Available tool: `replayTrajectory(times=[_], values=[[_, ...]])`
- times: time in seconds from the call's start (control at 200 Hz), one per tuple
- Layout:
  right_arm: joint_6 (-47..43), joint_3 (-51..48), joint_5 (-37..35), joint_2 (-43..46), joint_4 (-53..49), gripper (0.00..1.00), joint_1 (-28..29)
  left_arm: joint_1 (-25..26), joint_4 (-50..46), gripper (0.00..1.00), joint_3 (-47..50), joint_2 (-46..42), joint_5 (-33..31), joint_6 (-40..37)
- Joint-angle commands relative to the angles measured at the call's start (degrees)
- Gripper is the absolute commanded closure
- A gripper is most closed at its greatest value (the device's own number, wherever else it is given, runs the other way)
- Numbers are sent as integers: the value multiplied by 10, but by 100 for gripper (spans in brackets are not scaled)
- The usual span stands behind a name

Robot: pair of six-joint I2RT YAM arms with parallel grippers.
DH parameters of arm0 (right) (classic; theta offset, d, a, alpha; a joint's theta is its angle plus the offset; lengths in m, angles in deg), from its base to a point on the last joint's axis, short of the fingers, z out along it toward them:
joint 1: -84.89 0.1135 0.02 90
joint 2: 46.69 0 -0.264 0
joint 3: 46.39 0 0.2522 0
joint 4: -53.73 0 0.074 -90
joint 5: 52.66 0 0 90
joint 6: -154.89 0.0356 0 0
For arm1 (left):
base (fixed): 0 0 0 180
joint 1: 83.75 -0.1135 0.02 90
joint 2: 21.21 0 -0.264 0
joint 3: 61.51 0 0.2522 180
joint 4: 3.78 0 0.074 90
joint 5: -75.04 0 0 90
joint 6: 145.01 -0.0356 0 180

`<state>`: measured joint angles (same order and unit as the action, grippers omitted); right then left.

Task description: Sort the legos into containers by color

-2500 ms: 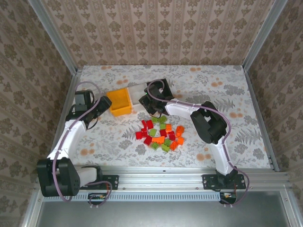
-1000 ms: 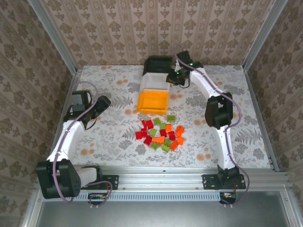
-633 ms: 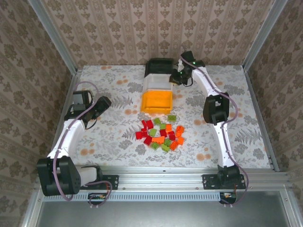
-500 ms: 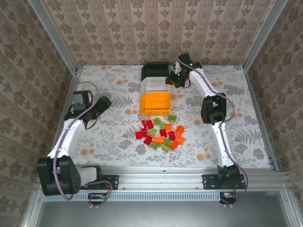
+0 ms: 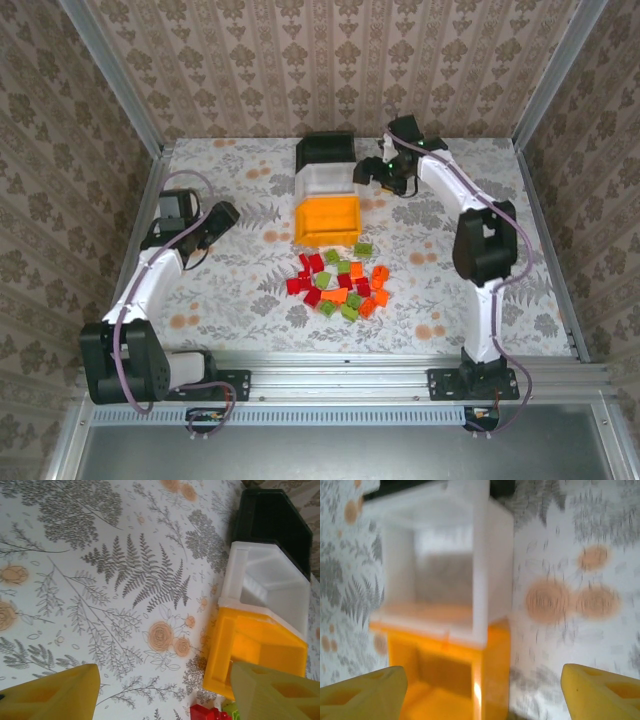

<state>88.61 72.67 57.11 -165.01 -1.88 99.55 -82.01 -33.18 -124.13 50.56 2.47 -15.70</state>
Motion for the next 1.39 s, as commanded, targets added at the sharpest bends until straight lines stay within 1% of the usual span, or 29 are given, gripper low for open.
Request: replayTrajectory(times=[0.0,0.095,0.24,0.365,0.45,0.515,0.62,0.67,0.755,0.86,0.99,1.03,1.12,1.24,1.29,1.335,1.37,1.39], values=[[-10,-93,-57,62,48,21,53,12,21,29,0,14,14,9],[-22,-108,-109,56,29,25,85,22,22,29,-4,21,16,6],[-18,-113,-176,39,31,33,106,29,21,29,2,11,16,8],[-26,-119,-191,40,33,38,114,30,14,29,9,-8,11,5],[-31,-135,-193,52,42,40,116,30,11,29,13,-18,8,2],[-31,-141,-211,55,44,43,115,30,9,29,14,-21,5,1],[-38,-133,-211,34,43,48,114,30,9,29,15,-19,4,1],[-44,-124,-207,19,42,52,114,30,8,29,14,-17,5,1],[-57,-112,-201,0,53,64,115,30,8,29,14,-18,6,3],[-64,-99,-201,-14,73,75,115,31,2,29,13,-22,2,2],[-80,-61,-212,-36,78,93,119,30,-3,29,13,-25,-2,-2],[-94,-45,-216,-45,77,97,123,30,-3,28,13,-23,-4,-2],[-149,-10,-223,-65,69,100,134,30,3,28,14,-18,-6,-4],[-197,21,-256,-89,70,97,137,31,28,28,15,2,-3,-2],[-220,30,-272,-95,71,91,137,35,42,28,12,16,2,-2],[-232,45,-293,-103,66,76,136,42,50,29,5,32,5,-5],[-237,57,-300,-105,61,62,133,49,53,29,-2,44,6,-9],[-237,63,-300,-105,57,57,132,54,54,29,-6,52,5,-11]])
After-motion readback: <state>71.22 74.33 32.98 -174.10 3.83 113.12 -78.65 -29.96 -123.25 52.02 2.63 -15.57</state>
